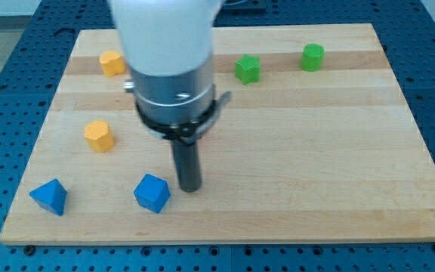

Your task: Move the blue cube to the blue triangle

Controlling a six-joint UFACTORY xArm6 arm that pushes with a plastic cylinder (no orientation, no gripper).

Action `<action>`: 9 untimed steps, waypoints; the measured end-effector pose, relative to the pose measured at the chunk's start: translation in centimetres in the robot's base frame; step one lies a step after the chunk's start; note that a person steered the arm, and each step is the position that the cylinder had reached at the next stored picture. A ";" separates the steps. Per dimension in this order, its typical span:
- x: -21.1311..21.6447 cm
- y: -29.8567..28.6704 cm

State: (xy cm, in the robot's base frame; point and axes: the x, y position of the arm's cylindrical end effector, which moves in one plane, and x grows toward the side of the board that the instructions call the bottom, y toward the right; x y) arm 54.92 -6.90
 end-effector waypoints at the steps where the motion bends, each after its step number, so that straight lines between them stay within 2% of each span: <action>1: 0.0 -4.4; 2: 0.0 -6.8; 3: 0.0 -4.2; 4: 0.1 1.4; 5: 3.2 2.5; 6: 4.9 0.3; 9: 3.1 -8.7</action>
State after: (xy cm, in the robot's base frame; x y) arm 58.03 -15.61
